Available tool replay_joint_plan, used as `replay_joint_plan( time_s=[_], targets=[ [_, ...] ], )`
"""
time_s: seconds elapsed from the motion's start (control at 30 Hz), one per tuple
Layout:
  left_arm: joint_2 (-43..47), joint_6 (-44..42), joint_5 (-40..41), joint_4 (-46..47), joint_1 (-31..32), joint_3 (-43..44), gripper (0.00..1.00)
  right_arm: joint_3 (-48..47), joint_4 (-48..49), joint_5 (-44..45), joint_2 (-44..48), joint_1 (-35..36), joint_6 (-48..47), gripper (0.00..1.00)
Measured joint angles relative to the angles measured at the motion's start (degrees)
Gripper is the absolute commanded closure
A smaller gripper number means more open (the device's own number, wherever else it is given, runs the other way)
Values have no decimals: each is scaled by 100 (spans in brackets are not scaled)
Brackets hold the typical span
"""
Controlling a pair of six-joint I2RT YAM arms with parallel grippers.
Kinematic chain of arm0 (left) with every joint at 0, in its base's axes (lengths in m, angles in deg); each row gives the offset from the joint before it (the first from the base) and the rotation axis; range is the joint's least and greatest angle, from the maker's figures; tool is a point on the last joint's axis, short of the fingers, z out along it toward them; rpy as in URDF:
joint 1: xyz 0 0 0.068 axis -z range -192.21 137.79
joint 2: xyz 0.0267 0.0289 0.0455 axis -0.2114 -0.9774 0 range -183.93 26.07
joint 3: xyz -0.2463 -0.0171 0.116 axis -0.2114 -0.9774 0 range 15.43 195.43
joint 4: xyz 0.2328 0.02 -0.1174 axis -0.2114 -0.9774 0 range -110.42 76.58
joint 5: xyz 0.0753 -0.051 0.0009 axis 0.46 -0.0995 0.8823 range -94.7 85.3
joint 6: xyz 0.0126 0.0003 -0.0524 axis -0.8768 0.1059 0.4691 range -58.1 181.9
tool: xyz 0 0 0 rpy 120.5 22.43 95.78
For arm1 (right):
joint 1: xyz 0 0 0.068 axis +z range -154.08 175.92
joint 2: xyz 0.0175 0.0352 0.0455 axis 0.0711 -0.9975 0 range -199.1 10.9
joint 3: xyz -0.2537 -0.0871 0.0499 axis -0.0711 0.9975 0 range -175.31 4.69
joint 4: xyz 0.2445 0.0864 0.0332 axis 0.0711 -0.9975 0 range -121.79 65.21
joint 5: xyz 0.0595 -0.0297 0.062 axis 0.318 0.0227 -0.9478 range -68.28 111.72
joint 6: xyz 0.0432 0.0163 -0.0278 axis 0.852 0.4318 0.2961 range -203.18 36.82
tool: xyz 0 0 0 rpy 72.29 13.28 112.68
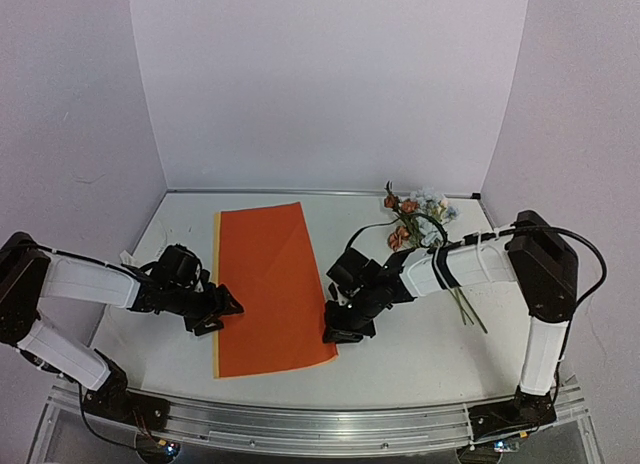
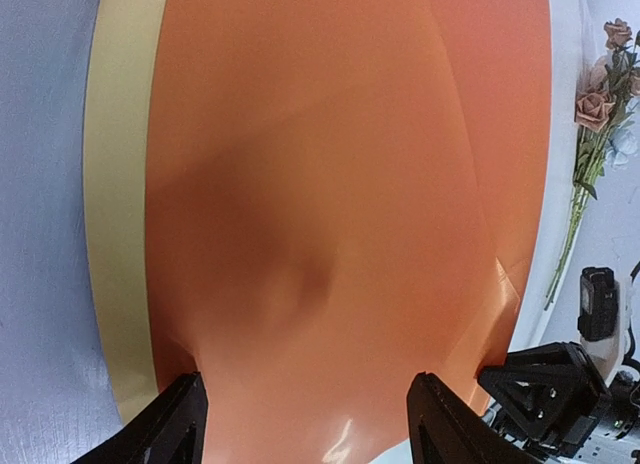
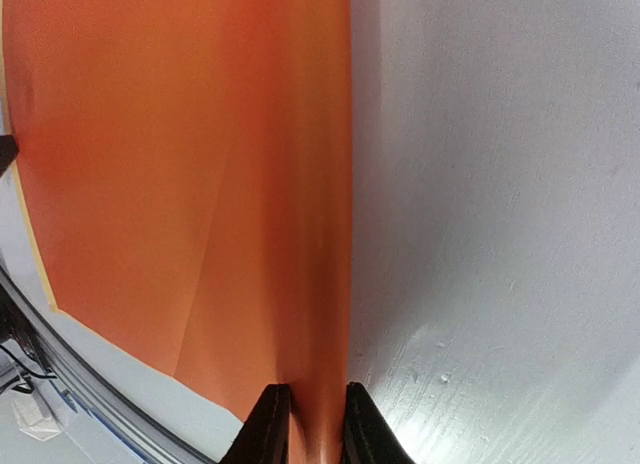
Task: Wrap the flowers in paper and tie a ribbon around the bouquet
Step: Pick up the corner of the folded wrapping paper from the center of the board.
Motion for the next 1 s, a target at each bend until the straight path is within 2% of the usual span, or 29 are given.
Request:
replay_joint_plan(
  time_s=[0.4,1.0],
  targets=[
    [953,-82,-299,-509,-492,-110,29,123,543,-671,0,-344,423,97],
    [1193,17,-1197,-517,-664,-648,23,131,1495,-1542,98,-689,1226,98]
  ],
)
